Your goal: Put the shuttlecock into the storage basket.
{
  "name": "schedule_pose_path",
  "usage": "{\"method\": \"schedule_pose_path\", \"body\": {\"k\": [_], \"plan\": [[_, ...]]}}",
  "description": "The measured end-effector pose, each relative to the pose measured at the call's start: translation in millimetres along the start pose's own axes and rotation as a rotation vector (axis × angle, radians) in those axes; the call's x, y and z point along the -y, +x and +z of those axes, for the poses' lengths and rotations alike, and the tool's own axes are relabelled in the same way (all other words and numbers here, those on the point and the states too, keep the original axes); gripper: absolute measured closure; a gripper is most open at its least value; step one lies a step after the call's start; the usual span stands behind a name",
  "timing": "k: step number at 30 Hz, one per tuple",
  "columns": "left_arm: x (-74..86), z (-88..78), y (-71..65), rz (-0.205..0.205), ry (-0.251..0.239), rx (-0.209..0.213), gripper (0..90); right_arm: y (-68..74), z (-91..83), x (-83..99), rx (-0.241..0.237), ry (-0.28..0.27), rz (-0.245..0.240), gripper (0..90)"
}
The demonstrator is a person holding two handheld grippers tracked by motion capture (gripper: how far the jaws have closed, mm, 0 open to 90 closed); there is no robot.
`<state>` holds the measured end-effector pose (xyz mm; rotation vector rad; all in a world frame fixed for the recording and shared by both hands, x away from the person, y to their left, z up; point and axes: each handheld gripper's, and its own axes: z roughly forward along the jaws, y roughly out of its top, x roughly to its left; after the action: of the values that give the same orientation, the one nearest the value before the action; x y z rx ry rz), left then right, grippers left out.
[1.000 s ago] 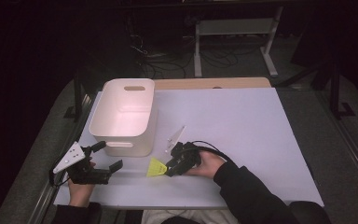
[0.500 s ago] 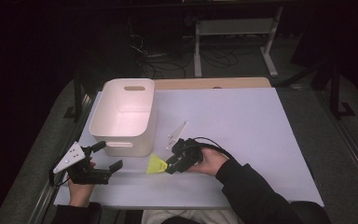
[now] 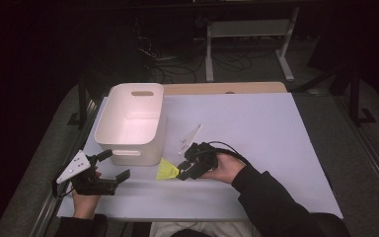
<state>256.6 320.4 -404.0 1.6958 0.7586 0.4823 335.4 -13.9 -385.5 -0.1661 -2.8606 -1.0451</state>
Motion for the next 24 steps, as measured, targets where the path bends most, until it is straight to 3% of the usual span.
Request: {"method": "schedule_pose_path", "body": {"k": [24], "plan": [[0.0, 0.2, -0.1, 0.000, 0.001, 0.000, 0.0, 1.6, -26.3, -3.3, 0.029, -0.027, 0.003, 63.0]]}}
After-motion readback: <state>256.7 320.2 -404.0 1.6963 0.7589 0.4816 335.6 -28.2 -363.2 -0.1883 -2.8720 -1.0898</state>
